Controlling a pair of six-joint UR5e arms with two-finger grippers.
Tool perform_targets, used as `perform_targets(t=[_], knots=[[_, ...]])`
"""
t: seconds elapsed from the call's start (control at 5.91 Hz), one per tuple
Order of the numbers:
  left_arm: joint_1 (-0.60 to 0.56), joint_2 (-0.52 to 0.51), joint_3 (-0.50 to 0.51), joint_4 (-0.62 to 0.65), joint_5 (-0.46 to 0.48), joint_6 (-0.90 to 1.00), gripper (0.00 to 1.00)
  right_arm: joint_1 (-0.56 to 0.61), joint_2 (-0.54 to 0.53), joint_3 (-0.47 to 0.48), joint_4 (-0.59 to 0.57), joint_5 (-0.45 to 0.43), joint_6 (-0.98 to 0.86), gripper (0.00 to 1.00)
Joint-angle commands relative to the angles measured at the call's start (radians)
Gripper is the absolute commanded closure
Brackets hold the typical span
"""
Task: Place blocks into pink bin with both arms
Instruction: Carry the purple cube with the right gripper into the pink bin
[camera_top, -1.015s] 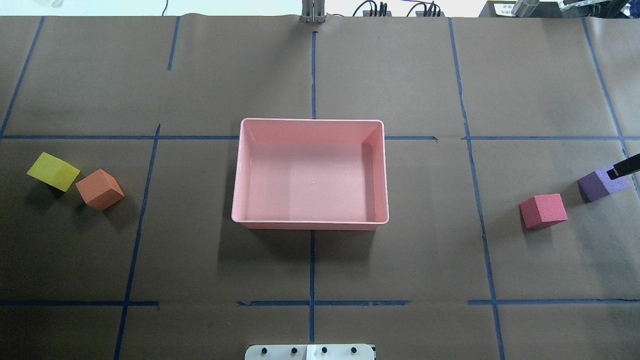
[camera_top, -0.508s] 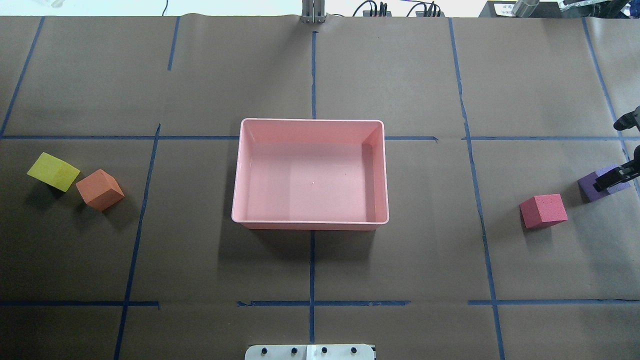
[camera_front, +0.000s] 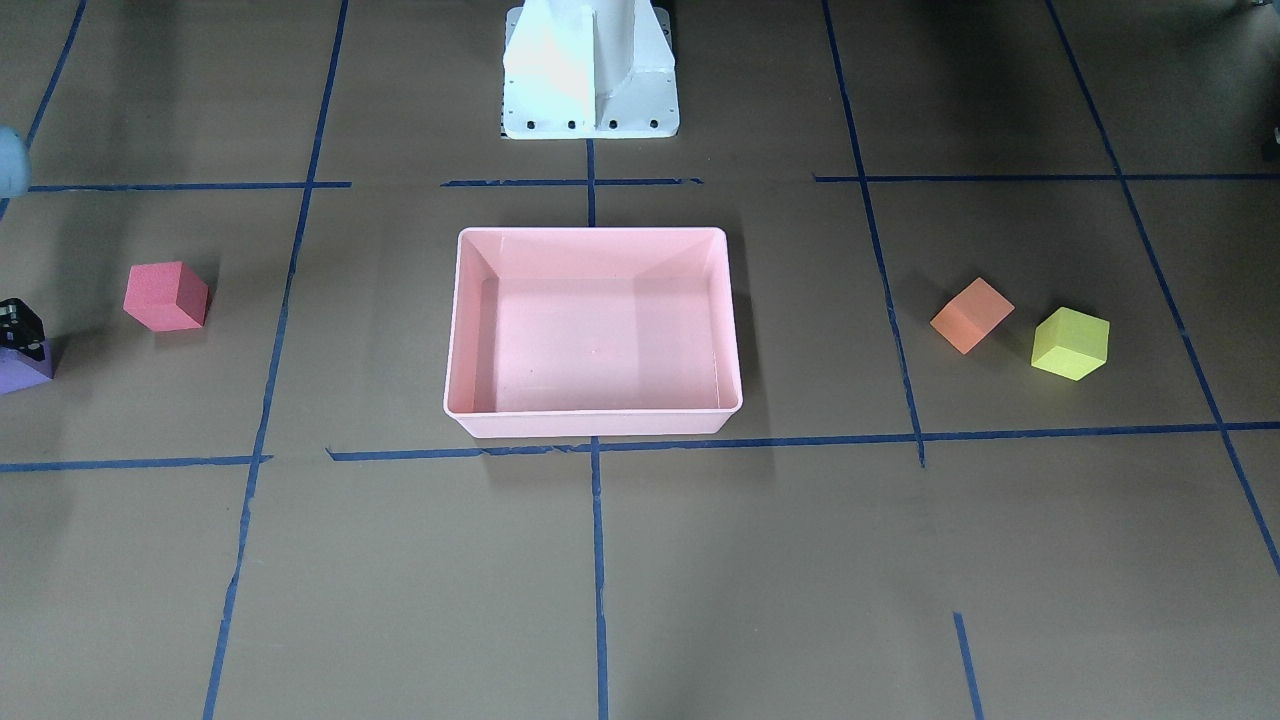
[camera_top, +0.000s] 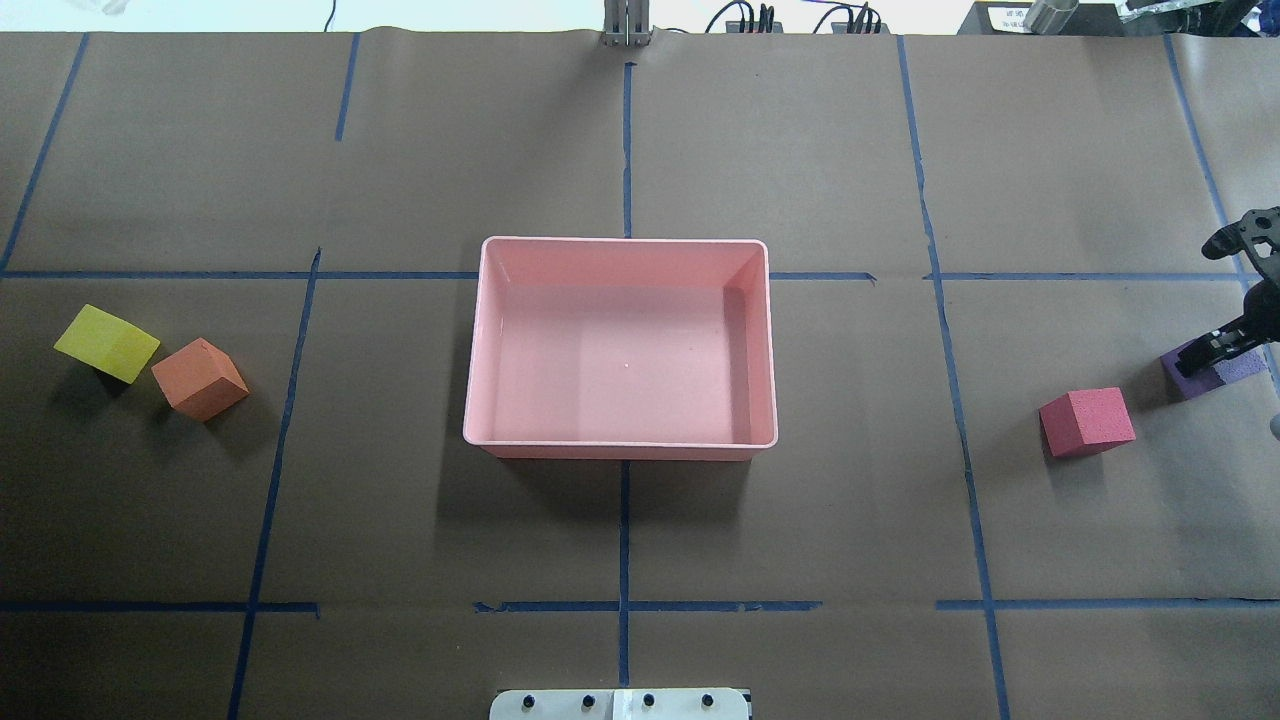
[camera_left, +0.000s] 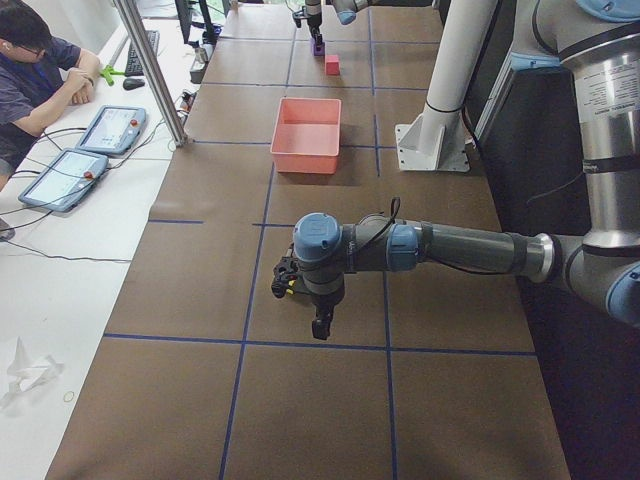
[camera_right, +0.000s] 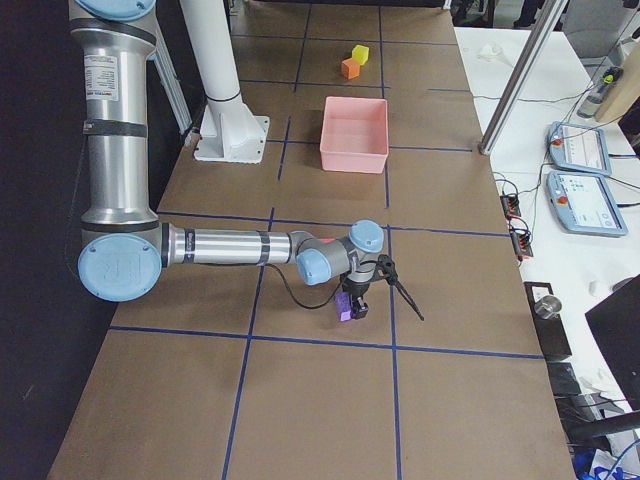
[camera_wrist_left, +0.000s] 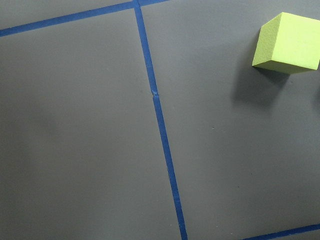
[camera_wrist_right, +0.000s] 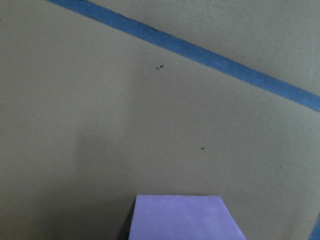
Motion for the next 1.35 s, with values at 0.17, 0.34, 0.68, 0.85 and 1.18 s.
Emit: perform_targets(t=[0.17,0.34,0.68,0.85,1.18], knots=[[0.0,0.0,-0.006,-0.001,0.0,0.0,0.0,0.0,0.016,0.201,-0.19,0.062,0.074,0.77],[0.0,-0.001,-0.007,-0.007,0.0,0.0,0.0,0.002,0.114,0.331,-0.423,0.065,0.15,0.76],[0.008,-0.011,-0.007,-0.01,0.006,-0.002,0.0,-0.087,0.347,0.408,-0.637,0.083,0.438,0.76],[0.011,-0.064,-0.021,-0.024,-0.004,-0.009,0.0,-0.185,0.446,0.4,-0.638,0.074,0.636,0.76],[0.015,-0.148,-0.006,-0.072,-0.002,-0.012,0.0,-0.363,0.627,0.357,-0.634,-0.02,0.982,0.75]])
